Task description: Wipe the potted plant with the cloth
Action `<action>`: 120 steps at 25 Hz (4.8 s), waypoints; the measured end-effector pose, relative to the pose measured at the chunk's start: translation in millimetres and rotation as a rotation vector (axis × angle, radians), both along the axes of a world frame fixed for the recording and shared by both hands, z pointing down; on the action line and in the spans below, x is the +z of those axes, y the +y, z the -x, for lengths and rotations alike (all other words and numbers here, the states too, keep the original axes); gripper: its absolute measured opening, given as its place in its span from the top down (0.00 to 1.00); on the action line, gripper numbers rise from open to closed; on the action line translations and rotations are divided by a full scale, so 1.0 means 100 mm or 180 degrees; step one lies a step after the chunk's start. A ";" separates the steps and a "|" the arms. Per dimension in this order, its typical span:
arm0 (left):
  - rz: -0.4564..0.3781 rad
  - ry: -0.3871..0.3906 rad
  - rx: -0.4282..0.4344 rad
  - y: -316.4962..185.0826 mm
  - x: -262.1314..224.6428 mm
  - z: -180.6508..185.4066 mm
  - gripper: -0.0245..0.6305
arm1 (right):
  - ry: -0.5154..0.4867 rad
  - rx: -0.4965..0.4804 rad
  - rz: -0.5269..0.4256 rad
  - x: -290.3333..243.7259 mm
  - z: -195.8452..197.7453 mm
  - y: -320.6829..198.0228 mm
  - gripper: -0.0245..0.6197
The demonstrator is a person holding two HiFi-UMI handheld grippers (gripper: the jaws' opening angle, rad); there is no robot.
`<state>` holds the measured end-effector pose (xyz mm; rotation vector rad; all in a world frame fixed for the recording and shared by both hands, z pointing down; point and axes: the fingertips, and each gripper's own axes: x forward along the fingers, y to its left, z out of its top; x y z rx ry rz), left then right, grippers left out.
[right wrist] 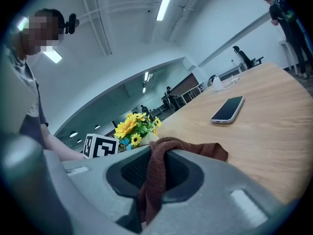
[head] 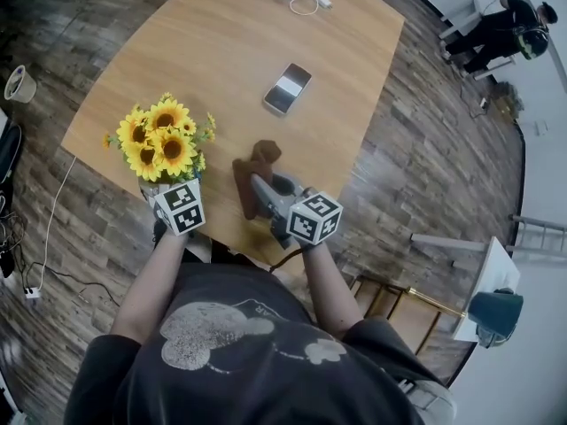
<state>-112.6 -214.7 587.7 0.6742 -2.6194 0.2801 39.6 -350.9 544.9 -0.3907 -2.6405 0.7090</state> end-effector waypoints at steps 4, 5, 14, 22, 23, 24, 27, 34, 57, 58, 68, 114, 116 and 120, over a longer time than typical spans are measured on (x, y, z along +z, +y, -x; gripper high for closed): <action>0.0030 -0.0074 -0.0028 0.10 0.00 0.03 0.13 | -0.0016 -0.0016 -0.0001 0.02 -0.03 0.02 0.89; 0.0022 -0.0079 -0.0010 0.10 0.00 0.03 0.14 | -0.0022 -0.0010 0.0005 0.01 -0.05 0.02 0.89; 0.0003 -0.0078 0.0250 0.12 -0.01 0.02 0.15 | -0.0027 0.0014 -0.0008 0.00 -0.08 0.05 0.89; 0.0028 -0.0015 0.1049 0.18 0.00 -0.04 0.15 | -0.0193 0.0007 -0.0061 -0.25 0.22 0.02 0.89; 0.0031 -0.0015 0.1146 0.19 -0.01 -0.04 0.15 | -0.0202 -0.0024 -0.0092 -0.27 0.29 0.04 0.89; 0.0030 -0.0022 0.1242 0.21 -0.01 -0.03 0.15 | -0.0208 -0.0060 -0.0129 -0.29 0.36 0.06 0.89; 0.0015 -0.0038 0.1532 0.23 -0.01 -0.02 0.15 | -0.0230 -0.0175 -0.0227 -0.34 0.63 0.15 0.89; 0.0017 -0.0020 0.2227 0.24 -0.01 -0.05 0.15 | -0.0233 -0.0362 -0.0373 -0.35 1.36 0.35 0.89; -0.0035 -0.0013 0.3543 0.21 -0.04 -0.08 0.15 | 0.0426 -0.1135 0.0025 0.31 2.21 0.98 0.89; -0.0036 -0.0010 0.3530 0.21 -0.03 -0.07 0.15 | 0.0436 -0.1081 0.0039 0.31 2.16 0.95 0.89; -0.0024 -0.0002 0.3291 0.19 0.01 -0.04 0.14 | 0.0385 -0.0428 0.0311 0.29 1.41 0.83 0.89; -0.0542 0.0216 0.2930 0.84 -0.28 0.69 0.36 | -0.0035 0.2431 -0.0204 -0.45 0.13 0.47 0.89; -0.0545 0.0136 0.2863 0.91 -0.40 0.64 0.38 | -0.0142 0.2460 -0.0250 -0.54 0.02 0.60 0.89; -0.0680 0.0006 0.2913 1.15 -0.59 0.30 0.47 | -0.0330 0.2491 -0.0275 -0.68 -0.31 1.06 0.89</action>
